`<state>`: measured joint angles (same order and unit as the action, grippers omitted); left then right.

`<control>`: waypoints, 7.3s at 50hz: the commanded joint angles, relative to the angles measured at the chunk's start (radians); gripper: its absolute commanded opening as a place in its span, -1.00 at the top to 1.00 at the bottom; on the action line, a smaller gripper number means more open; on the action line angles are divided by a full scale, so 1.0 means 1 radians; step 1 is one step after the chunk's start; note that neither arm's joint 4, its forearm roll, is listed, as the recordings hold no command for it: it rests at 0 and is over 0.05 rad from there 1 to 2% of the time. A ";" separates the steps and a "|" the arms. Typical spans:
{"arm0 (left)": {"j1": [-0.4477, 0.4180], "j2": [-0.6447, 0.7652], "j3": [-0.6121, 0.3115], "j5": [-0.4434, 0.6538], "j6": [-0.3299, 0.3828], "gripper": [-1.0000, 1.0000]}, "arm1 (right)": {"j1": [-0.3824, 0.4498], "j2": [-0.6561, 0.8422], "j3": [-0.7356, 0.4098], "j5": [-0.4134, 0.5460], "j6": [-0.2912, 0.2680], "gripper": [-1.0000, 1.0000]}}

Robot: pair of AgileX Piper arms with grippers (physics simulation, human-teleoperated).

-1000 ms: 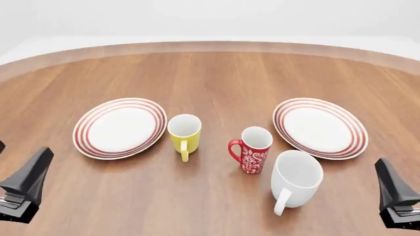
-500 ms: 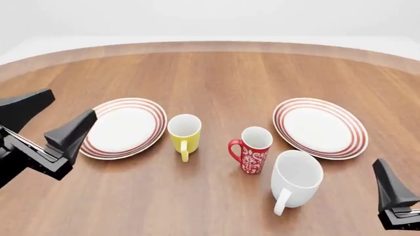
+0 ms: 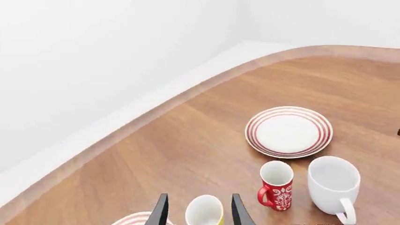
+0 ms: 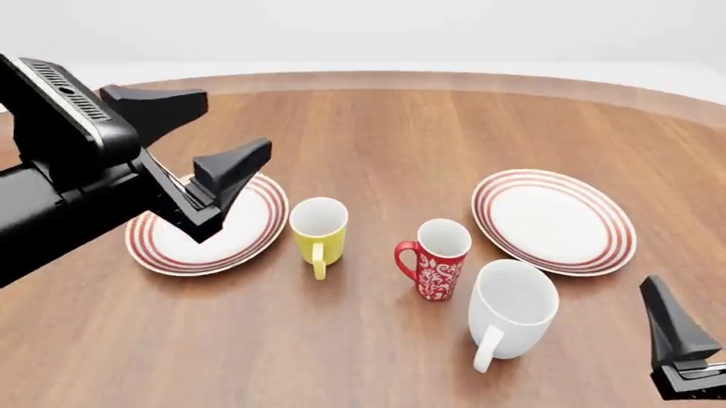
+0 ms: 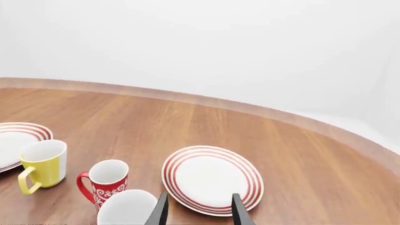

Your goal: Put the red mug on the left plate.

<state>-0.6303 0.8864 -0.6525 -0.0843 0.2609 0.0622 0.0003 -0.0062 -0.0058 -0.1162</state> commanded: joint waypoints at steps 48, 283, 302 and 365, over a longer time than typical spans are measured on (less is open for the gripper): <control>-0.279 0.498 -0.214 0.107 0.010 -1.00 | 0.011 0.000 0.003 0.010 -0.018 -1.00; -0.095 0.743 -0.374 -0.001 -0.124 1.00 | 0.037 0.000 -0.002 -0.019 -0.065 -1.00; -0.041 0.658 -0.341 -0.019 -0.155 1.00 | 0.040 0.000 0.000 -0.018 -0.068 -1.00; 0.499 0.434 0.011 -0.288 -0.159 1.00 | 0.050 0.000 0.004 -0.006 -0.077 -1.00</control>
<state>-0.2278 1.3542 -0.7000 -0.3236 0.0980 0.1104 0.0002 -0.0025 -0.0121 -0.1914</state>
